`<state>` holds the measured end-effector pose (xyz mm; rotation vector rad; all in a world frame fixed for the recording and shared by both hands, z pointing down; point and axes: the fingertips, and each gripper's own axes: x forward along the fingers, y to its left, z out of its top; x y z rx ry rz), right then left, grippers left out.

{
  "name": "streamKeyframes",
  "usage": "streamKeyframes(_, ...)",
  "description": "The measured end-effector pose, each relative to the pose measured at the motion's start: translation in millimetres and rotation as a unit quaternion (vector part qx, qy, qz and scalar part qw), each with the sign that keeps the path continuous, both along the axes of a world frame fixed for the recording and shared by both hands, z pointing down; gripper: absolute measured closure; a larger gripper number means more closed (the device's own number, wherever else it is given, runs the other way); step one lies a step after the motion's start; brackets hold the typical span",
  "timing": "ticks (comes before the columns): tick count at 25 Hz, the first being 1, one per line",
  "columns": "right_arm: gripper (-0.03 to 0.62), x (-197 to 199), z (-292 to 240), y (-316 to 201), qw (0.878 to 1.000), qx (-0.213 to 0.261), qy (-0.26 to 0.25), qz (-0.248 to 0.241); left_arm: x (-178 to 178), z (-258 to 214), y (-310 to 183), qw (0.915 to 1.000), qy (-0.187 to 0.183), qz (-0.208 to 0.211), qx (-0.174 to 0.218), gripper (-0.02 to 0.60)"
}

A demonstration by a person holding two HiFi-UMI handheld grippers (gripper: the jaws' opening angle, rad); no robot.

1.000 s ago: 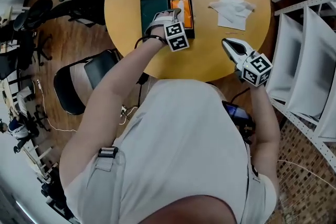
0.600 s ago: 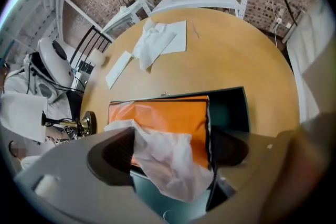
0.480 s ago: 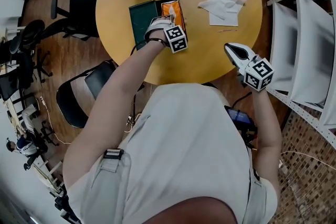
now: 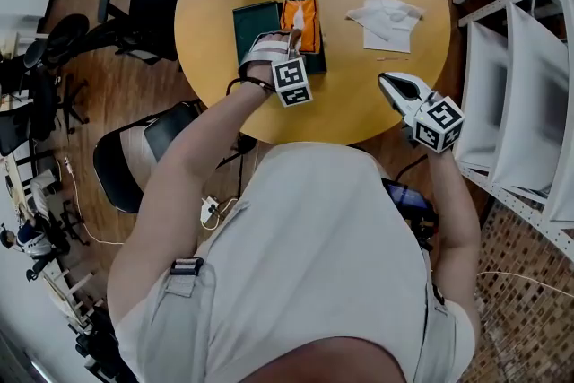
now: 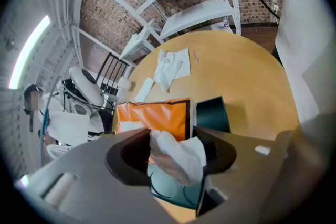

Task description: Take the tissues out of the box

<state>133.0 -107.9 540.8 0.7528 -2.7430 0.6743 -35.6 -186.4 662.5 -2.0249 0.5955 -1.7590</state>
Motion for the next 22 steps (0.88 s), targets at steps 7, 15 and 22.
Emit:
streamKeyframes(7,0.594,9,-13,5,1.000,0.015,0.006,0.022,65,-47,91,0.9847,0.034,0.169,0.025,0.352)
streamKeyframes(15,0.594,28,-11,28,0.998,0.012,0.016,0.066,96,17,164,0.9278,0.029,0.367,-0.058,0.350)
streamKeyframes(22,0.594,41,-7,63,0.995,0.002,0.021,0.100,92,75,194,0.8881,-0.055,0.450,-0.079,0.347)
